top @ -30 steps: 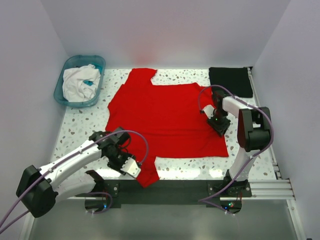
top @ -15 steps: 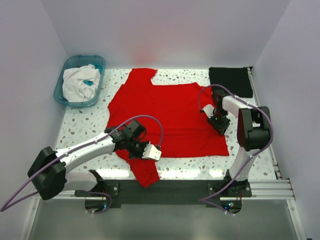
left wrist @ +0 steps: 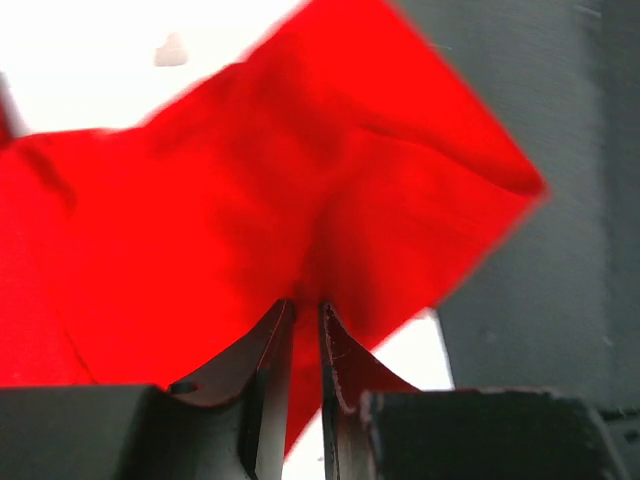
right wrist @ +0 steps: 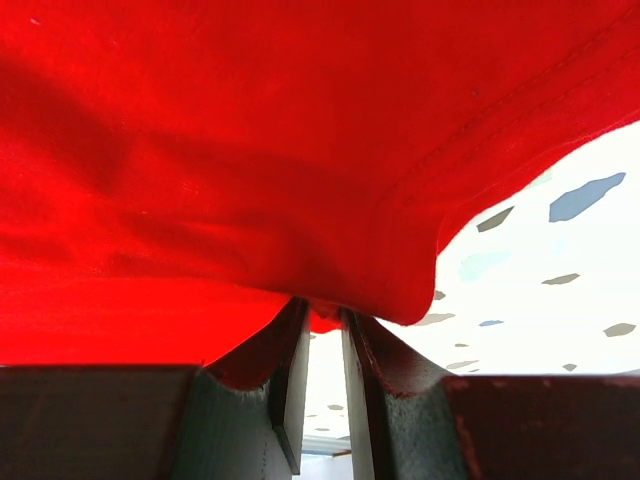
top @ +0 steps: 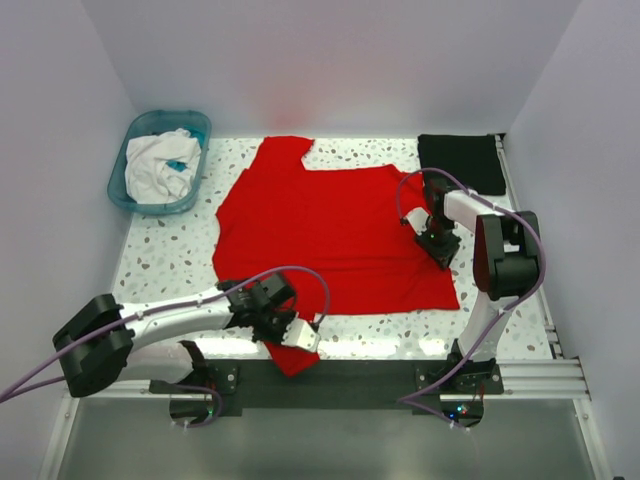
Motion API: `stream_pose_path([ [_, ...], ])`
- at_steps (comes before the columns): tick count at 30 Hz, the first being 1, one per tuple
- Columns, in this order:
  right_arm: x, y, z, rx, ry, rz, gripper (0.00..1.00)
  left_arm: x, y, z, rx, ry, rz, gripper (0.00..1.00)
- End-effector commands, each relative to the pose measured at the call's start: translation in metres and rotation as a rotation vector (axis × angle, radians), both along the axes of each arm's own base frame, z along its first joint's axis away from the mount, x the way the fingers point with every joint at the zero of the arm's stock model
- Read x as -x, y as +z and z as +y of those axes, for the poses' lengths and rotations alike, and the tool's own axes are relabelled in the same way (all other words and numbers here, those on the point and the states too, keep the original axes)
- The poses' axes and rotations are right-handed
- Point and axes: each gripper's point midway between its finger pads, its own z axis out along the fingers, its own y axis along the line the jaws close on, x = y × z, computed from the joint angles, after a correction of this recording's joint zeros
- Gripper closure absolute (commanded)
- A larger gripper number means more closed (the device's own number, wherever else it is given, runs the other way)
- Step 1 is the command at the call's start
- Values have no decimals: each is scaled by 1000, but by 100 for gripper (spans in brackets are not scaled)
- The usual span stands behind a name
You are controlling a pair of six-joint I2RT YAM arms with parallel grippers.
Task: Fold and stack the t-shirts
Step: Flatten the tshirt out
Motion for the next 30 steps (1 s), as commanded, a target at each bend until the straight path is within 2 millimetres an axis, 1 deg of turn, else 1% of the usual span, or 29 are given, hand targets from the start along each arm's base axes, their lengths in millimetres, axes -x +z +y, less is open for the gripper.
stream_pose_path([
  [1,-22,-13,-4,18,4,-62,77,28,2,13,-7,-136,33,79],
  [5,-23,-14,-6,26,7,-60,78,41,12,14,25,-278,19,79],
  [6,-23,-15,-6,29,12,-57,78,48,13,19,10,-337,34,81],
  [7,-24,-14,-6,30,12,-60,78,53,16,19,21,-363,53,82],
  [8,-25,-14,-6,32,14,-60,78,53,20,16,34,-383,45,85],
  [9,-26,-13,-6,28,13,-63,78,55,22,17,34,-388,49,90],
  [10,-26,-12,-6,28,13,-63,78,57,24,17,40,-396,53,93],
  [11,-27,-12,-6,28,12,-66,78,62,25,23,36,-439,56,97],
  [13,-27,-11,-6,28,13,-68,78,67,25,29,41,-483,47,100],
  [16,-27,-11,-6,28,15,-66,78,66,38,28,104,-559,-27,100],
  [18,-26,-10,-6,28,13,-66,78,62,42,21,128,-544,-55,100],
  [19,-26,-10,-5,24,13,-66,78,57,48,12,143,-512,-60,98],
  [20,-27,-9,-4,19,9,-67,78,57,53,4,163,-482,-48,81],
  [21,-25,-10,-4,16,7,-61,78,59,59,-6,198,-471,-21,74],
  [23,-26,-9,-3,12,3,-60,78,54,70,-30,252,-410,-3,63],
  [24,-26,-9,-2,11,1,-62,78,53,72,-37,270,-406,2,62],
  [25,-26,-8,-3,10,-2,-60,78,52,69,-43,265,-408,10,62],
  [26,-26,-9,-2,10,-2,-57,78,48,70,-52,289,-417,-12,62],
  [30,-27,-7,-2,12,-2,-59,78,53,60,-62,292,-488,-1,62],
])
